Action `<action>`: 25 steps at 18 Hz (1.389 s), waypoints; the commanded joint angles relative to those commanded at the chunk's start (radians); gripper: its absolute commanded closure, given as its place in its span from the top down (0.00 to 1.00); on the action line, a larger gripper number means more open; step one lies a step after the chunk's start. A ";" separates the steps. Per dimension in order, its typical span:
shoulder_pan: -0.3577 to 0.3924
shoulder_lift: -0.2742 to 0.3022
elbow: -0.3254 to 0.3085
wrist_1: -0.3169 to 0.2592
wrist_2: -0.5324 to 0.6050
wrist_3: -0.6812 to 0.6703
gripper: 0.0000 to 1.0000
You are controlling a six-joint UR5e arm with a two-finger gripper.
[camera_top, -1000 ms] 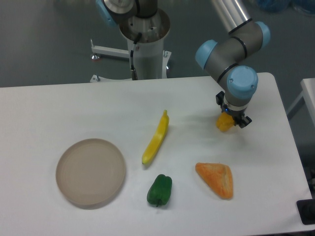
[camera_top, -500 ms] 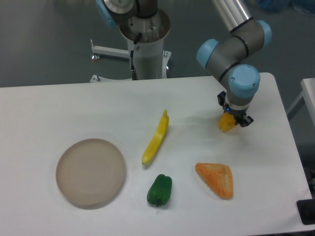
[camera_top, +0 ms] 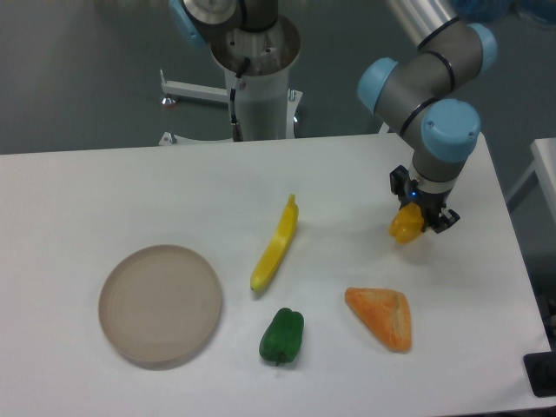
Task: Pick up the yellow pepper from the table
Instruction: 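Lift the yellow pepper and carry it toward the orange object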
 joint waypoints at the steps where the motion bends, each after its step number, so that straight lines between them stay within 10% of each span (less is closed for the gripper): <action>1: -0.006 -0.012 0.017 0.000 -0.006 -0.014 0.55; 7: -0.041 -0.069 0.117 0.000 -0.008 -0.080 0.55; 25: -0.048 -0.083 0.118 0.005 -0.005 -0.082 0.55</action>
